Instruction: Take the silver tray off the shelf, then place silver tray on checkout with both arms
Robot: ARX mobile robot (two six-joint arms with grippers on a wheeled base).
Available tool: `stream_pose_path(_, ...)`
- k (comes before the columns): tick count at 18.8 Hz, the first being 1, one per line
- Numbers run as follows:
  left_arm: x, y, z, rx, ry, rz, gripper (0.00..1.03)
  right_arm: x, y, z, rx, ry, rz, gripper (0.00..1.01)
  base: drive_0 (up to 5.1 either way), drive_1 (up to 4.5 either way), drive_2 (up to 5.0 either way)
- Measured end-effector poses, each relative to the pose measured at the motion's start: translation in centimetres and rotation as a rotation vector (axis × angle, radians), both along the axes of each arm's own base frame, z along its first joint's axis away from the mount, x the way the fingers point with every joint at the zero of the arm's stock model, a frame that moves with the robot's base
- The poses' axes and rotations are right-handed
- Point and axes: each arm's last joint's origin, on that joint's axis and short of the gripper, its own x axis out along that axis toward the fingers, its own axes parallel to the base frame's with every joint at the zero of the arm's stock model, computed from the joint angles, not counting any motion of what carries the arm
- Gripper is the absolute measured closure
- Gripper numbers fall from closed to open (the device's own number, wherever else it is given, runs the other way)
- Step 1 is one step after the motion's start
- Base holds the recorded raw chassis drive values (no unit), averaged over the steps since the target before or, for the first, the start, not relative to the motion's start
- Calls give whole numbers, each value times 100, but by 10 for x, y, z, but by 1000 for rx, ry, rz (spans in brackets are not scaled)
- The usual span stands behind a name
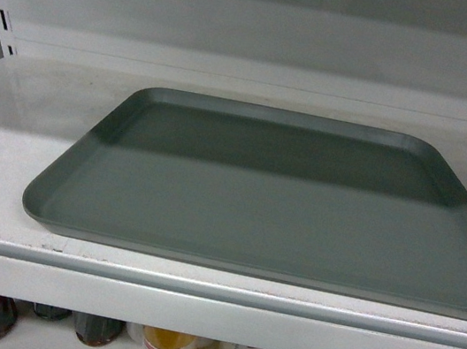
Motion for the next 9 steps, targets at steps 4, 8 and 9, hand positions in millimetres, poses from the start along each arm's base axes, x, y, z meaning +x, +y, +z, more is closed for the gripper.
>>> stream_pose_path(4,18,-6,32,-84,254,-91,5,21,1,3,116,78,18,3,0,0,0)
stream_pose_path(8,60,-11,43,-84,208,-138,5,60,9,19,110,25,110,3,0,0,0)
stream_pose_path(9,71,-13,39,-73,224,-150,5,73,12,22,100,22,131,3,0,0,0)
